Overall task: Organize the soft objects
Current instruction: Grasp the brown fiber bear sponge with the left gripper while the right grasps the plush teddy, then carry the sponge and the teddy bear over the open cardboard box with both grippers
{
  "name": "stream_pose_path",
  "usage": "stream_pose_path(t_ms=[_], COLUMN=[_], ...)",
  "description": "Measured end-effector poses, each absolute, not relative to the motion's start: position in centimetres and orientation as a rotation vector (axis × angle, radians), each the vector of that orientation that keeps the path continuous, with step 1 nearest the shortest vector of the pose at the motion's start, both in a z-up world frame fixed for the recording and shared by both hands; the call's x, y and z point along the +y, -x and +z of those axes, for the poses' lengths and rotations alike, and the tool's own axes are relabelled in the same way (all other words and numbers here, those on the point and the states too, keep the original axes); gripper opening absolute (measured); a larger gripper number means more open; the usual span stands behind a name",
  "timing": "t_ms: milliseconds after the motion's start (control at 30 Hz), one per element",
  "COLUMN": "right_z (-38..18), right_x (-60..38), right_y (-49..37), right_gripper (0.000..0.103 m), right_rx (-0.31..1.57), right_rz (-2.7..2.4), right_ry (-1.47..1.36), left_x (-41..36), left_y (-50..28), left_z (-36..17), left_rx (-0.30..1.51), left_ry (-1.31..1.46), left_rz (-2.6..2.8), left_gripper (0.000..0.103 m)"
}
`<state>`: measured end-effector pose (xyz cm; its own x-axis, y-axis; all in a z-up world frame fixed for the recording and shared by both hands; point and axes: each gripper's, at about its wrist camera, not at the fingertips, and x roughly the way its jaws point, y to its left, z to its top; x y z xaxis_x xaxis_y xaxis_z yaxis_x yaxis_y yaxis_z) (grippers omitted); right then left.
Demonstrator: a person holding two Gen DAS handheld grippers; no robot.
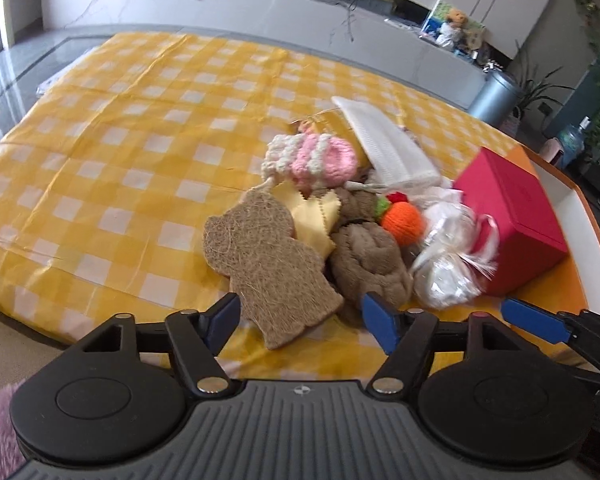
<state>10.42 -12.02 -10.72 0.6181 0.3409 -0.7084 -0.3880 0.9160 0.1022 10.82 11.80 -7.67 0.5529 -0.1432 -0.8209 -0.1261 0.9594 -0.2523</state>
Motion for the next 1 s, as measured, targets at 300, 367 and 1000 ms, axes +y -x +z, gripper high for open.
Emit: stream_pose_path(t_ms=[300, 367, 1000], right_z=[-14.6, -15.8, -17.1], right_x=[-7.3, -7.0, -6.7], right_y=[-16.3, -17.2, -17.4], right_gripper=[0.046, 0.048, 0.034], right_rx=[0.827, 0.857, 0.847], right_rz=[0.514, 0.526, 0.566], right_ry=[0.179, 0.178, 0.174], left_x=[14.2, 14.4, 13.1], left_y=[-14.1, -14.5, -14.8], left_z=[-11.4, -12.2, -12.3], left_rx=[1.065, 1.082, 1.082], left_ry=[0.444, 0.466, 0.392], left_rz=[0.026, 0.016, -0.022], left_gripper=[0.090, 0.091, 0.083])
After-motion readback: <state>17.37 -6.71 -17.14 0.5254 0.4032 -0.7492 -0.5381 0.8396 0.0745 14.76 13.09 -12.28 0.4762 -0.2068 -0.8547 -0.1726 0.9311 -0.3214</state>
